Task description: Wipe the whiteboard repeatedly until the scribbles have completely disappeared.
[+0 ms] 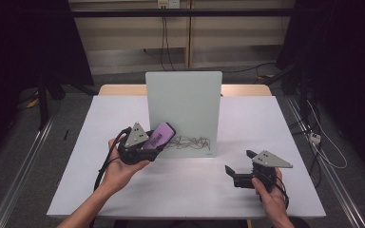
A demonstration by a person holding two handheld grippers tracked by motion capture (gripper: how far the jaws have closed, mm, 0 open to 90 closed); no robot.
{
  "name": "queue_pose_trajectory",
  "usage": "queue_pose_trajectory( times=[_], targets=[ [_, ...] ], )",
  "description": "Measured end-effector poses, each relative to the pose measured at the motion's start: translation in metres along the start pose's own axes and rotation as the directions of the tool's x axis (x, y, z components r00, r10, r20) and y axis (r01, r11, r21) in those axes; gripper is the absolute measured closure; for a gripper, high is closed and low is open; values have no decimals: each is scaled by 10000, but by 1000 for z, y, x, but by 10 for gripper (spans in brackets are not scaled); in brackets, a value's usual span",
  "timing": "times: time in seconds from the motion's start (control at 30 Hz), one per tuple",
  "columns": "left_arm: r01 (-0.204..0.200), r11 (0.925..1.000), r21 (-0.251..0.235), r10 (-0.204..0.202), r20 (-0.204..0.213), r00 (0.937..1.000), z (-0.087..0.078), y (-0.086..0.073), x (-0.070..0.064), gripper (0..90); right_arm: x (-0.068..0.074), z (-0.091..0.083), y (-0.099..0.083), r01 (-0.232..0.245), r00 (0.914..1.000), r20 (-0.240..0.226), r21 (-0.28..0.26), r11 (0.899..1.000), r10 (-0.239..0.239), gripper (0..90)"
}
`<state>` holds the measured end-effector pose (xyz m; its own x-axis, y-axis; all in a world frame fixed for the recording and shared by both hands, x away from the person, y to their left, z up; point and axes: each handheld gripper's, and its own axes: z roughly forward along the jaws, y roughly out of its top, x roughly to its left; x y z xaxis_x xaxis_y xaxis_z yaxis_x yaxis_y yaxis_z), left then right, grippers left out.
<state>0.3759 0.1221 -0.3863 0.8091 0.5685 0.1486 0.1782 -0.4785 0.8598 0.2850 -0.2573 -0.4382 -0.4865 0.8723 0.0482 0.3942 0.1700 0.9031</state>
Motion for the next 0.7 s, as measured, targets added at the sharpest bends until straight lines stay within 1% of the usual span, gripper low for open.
queue_pose_trajectory(
  times=[0.07, 0.13, 0.23, 0.27, 0.3, 0.37, 0.47, 0.53, 0.57, 0.63, 0.7],
  targets=[
    [-7, 10000, 12, 7, -27, 10000, 3, -1, -2, 412, 0, 0, 0, 4, 10000, 8, 52, 10000, -4, 27],
    [-112, 9999, 74, 112, -79, 9999, 5, -3, -3, 412, 0, 0, 0, 31, 10000, 8, 58, 10000, -31, 27],
    [-122, 9999, 103, 123, -137, 9998, 8, -5, -4, 412, 0, 0, 0, 33, 10000, 26, 71, 10000, -33, 27],
    [-185, 9997, 152, 187, -144, 9997, 9, -5, -4, 412, 0, 0, 0, 28, 10000, 30, 68, 10000, -28, 28],
    [-144, 9998, 105, 145, -149, 9998, 9, -6, -4, 412, 0, 0, 0, 33, 10000, 94, 84, 10000, -34, 27],
    [-181, 9998, 104, 183, -237, 9996, 11, -7, -6, 412, 0, 0, 0, 12, 9999, 140, 89, 10000, -13, 27],
    [-267, 9995, 190, 271, -259, 9993, 12, -8, -6, 412, 0, 1, 0, 41, 9999, 160, 98, 9999, -43, 28],
    [-383, 9987, 332, 394, -316, 9987, 12, -8, -7, 412, 1, 1, 0, 43, 9999, 127, 80, 10000, -45, 27],
    [-347, 9989, 305, 358, -350, 9987, 13, -9, -8, 412, 1, 1, 0, 63, 9999, 125, 82, 9999, -64, 28],
    [-500, 9976, 485, 518, -377, 9979, 14, -9, -9, 412, 1, 1, 0, 49, 9999, 108, 89, 9999, -50, 28],
    [-466, 9975, 532, 486, -376, 9981, 16, -10, -9, 412, 0, 1, 0, 37, 9999, 126, 95, 9999, -39, 27]
  ],
)
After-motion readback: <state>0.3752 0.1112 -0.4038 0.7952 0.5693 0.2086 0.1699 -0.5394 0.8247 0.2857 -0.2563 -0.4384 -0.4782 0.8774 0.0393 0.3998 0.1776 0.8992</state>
